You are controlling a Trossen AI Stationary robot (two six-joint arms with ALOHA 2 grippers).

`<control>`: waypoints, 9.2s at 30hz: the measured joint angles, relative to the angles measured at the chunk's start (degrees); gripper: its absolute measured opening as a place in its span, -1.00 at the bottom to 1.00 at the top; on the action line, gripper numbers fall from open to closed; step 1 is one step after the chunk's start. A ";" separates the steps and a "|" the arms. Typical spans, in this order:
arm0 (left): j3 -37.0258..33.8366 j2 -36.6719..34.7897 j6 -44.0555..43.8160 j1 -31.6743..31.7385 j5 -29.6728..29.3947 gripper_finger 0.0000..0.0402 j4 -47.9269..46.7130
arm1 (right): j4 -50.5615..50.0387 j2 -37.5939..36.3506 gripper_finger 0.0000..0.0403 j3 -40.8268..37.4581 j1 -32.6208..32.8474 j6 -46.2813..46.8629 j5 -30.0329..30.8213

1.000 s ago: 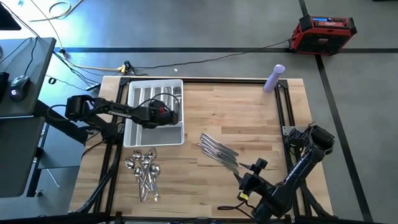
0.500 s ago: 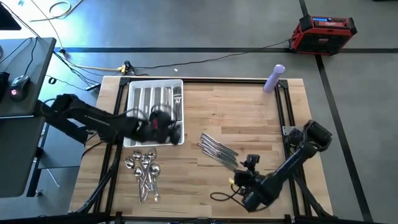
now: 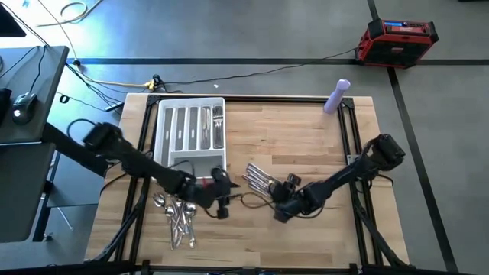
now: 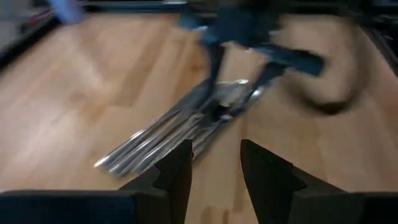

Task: Sort silverware
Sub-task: Put the knife in the silverware tray

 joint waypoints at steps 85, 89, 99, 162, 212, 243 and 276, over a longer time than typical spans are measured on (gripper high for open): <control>20.78 28.08 -7.55 8.08 11.80 -0.79 -9.19 | 45.69 -8.28 0.09 -27.35 -2.52 14.36 -18.42; 21.00 29.39 -8.65 8.40 11.10 -0.85 -7.15 | 43.07 -5.40 0.09 -23.36 -3.67 11.79 -21.09; 23.70 23.09 -13.10 7.18 -0.54 -0.96 -29.06 | 34.90 -10.08 0.09 -20.59 -5.25 5.29 -19.89; 24.10 19.84 2.99 3.45 7.70 -0.95 -15.93 | 32.64 -1.11 -1.00 -14.01 -6.53 -0.20 -17.38; 23.62 17.37 -11.72 4.25 1.70 -1.00 -41.66 | 3.44 -27.57 0.15 -7.80 10.56 -7.78 27.71; -20.48 -11.94 -46.12 24.05 -28.88 -1.00 -15.08 | -3.38 -25.92 0.15 -7.80 13.08 -0.82 37.00; -17.03 -25.28 -28.09 12.82 -21.03 -0.37 -15.01 | -17.67 -26.01 0.15 -8.84 7.92 22.87 20.07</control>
